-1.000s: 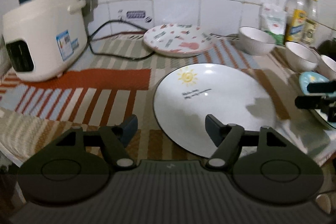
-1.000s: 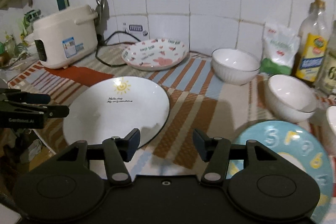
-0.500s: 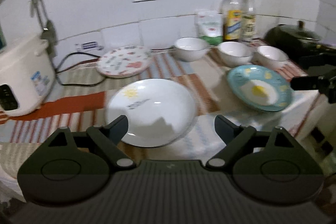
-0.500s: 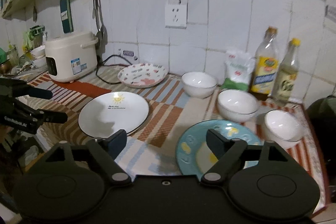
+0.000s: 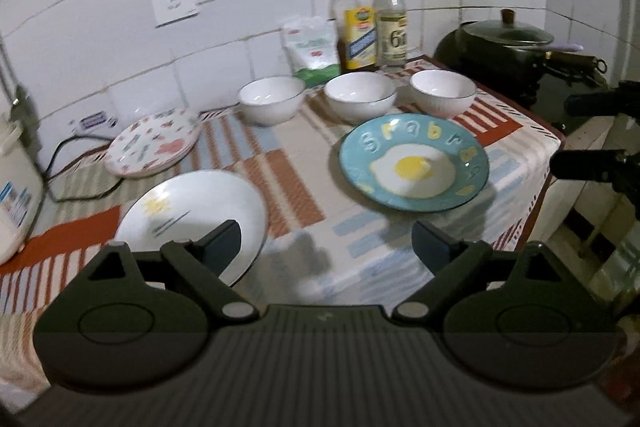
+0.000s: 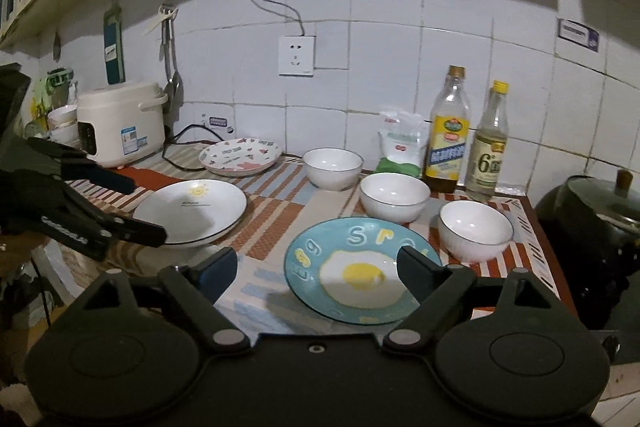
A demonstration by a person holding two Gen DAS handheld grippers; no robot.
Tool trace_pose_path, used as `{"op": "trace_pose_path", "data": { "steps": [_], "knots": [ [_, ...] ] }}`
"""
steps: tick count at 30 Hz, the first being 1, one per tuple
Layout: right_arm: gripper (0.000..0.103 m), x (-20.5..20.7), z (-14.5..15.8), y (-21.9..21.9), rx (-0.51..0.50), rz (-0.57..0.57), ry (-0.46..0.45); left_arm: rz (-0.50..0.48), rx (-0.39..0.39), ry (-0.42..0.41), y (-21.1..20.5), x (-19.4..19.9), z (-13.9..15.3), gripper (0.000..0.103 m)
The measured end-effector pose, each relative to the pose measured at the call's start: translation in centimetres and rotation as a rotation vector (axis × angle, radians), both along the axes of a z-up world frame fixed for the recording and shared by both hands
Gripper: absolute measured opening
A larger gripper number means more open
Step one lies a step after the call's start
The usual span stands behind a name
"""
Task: Organize plates and bowls
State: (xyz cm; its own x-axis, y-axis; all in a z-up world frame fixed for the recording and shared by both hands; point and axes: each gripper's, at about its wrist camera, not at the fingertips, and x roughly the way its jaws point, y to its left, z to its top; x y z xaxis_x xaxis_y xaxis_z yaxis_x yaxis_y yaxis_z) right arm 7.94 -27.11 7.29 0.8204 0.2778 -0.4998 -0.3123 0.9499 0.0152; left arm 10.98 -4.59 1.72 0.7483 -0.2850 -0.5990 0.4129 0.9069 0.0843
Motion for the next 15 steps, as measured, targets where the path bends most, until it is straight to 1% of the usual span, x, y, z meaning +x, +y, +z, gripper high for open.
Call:
{"op": "trace_pose_path", "data": {
  "steps": [4,6,11,13,15],
  "knots": [
    [0.09,0.0,-2.0,-1.4,0.042,-0.032,-0.055,0.002,-0.029,-0.046,-1.7,0.9,-1.5,0.094],
    [0.09,0.4,-3.0,-1.9,0.062,-0.065,-0.068,0.013,-0.055,-0.043,-2.2,1.8,-2.6,0.094],
    [0.09,2.5,-6.3,-3.2,0.108,-0.112,-0.048,0.046,-0.104,-0.075,-3.1,4.3,-5.6,0.094],
    [0.09,3.4,-7.4,-3.5,0.106,-0.139,-0.039,0.062,-0.118,-0.086,-3.5,5.5,-6.7,0.094],
    [0.09,4.4,-8.4,-4.1,0.115,-0.166,-0.031,0.075,-0.135,-0.06,-4.0,6.8,-7.7,0.094]
  ]
}}
